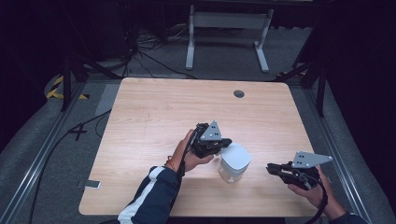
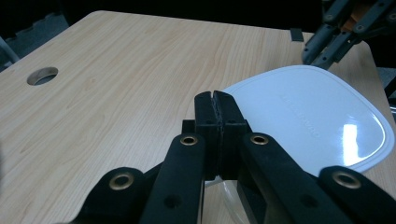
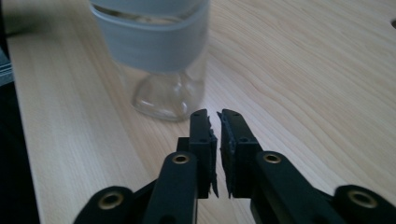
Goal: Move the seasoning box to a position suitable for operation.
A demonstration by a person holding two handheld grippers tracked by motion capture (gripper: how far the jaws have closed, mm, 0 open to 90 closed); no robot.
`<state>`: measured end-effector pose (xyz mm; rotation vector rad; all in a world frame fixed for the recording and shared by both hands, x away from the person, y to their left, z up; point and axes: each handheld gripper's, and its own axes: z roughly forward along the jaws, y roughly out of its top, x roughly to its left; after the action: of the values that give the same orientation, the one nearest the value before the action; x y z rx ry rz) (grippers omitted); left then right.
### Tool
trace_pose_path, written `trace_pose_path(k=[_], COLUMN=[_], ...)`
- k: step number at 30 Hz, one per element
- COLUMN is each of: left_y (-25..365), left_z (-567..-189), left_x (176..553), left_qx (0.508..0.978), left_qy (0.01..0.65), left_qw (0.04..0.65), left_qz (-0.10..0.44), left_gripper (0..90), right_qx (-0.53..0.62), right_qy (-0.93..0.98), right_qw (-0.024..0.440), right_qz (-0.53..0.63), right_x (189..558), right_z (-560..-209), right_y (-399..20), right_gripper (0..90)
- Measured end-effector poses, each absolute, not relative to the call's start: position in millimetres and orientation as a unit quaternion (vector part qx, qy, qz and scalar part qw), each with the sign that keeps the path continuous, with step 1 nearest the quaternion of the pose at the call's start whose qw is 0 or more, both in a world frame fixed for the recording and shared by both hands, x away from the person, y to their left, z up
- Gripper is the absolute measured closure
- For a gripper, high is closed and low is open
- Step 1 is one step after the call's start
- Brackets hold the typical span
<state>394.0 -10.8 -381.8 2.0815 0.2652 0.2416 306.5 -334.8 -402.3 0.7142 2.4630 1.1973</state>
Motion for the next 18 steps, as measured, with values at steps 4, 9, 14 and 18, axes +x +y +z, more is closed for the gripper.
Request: trace_pose_path(k=[4,9,14,18], left_y=[-10,-10,-9,-10], left_z=[-382,-384,-383,-383], left_x=[394,395,394,394], left_qx=[0.856,0.853,0.855,0.856], left_qy=[0.109,0.114,0.112,0.110], left_qw=[0.495,0.500,0.497,0.495], left_qz=[0.100,0.095,0.096,0.102], left_gripper=[89.6,89.6,89.6,89.6], right_qx=[0.230,0.221,0.215,0.208], right_qy=[0.865,0.869,0.868,0.871], right_qw=[0.149,0.145,0.144,0.153], right_qz=[0.420,0.418,0.424,0.417], right_x=[307,310,311,311], right_z=[-397,-392,-385,-380], right_y=[-317,-300,-289,-281], right_gripper=[89.4,89.6,89.7,89.7])
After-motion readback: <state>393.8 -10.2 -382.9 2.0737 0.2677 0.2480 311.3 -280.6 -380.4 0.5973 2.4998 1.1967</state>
